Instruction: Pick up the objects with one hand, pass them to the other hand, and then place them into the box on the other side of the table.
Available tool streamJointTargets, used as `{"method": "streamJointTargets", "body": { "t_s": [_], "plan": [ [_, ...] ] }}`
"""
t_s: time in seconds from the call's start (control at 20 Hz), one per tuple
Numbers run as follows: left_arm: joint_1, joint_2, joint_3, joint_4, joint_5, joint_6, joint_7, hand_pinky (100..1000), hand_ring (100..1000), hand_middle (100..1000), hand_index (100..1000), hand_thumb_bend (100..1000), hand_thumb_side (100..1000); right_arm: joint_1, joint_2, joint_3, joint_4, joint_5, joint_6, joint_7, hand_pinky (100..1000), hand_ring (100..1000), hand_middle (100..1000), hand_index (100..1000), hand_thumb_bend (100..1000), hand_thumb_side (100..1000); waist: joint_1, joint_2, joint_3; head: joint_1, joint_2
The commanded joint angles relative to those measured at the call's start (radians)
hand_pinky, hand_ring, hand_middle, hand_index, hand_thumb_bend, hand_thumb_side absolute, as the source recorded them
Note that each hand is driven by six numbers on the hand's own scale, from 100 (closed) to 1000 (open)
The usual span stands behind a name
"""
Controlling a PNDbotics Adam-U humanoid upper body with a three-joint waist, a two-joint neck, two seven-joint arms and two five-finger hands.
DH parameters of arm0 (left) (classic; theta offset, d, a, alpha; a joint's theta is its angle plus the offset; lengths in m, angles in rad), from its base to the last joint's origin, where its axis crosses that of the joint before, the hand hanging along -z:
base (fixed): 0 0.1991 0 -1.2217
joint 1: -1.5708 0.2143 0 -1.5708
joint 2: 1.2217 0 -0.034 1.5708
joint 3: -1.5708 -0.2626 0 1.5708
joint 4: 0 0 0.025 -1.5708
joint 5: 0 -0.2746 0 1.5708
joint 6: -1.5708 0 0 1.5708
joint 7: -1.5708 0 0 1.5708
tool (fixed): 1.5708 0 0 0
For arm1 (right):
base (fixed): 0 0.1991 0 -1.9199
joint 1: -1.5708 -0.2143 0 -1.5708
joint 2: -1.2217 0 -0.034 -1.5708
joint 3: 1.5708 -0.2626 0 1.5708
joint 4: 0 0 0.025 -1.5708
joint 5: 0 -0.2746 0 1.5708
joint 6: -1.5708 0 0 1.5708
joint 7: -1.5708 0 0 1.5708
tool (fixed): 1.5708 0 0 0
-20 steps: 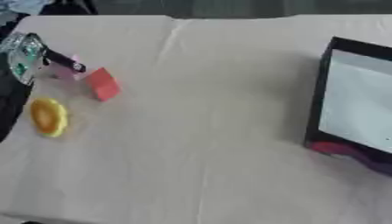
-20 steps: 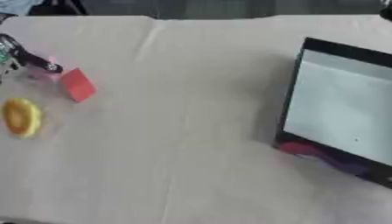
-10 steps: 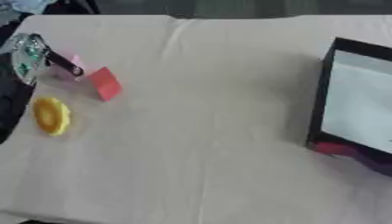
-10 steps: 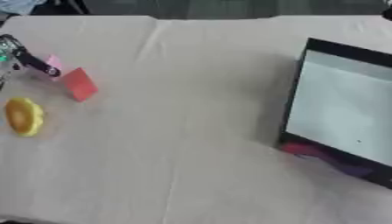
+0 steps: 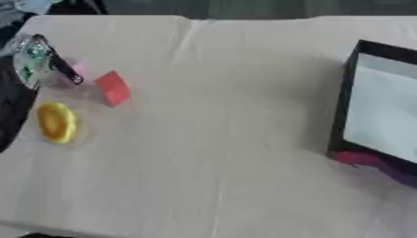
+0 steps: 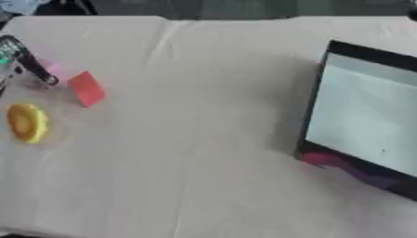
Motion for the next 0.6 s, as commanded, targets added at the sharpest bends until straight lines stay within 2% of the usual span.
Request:
{"method": "streamJointTargets", "body": {
  "t_s": [0.05,0.4,0.6],
  "plan": [
    [-0.002,0.045,0.007,-0.111,0.077,0.021,0.004,826,815,728,563,197,137,-0.012,-0.041,-0.012,-0.018,-0.005,-0.003,-0.004,917,920,851,912,527,484,-0.009,-0.015,0.003,-0.007,0.004],
    [0.055,0.099,-0.018,-0.387,0.252,0.039,0.068,788,774,674,540,105,164,-0.013,-0.052,-0.019,-0.033,-0.011,-0.005,-0.005,917,921,851,913,529,479,-0.021,-0.022,0.007,-0.041,0.001],
    [0.094,0.132,-0.022,-0.519,0.353,0.036,0.093,779,760,658,537,100,165,-0.014,-0.057,-0.021,-0.040,-0.018,-0.006,-0.008,917,921,852,913,526,479,-0.025,-0.025,0.010,-0.053,-0.007]
  ]
}}
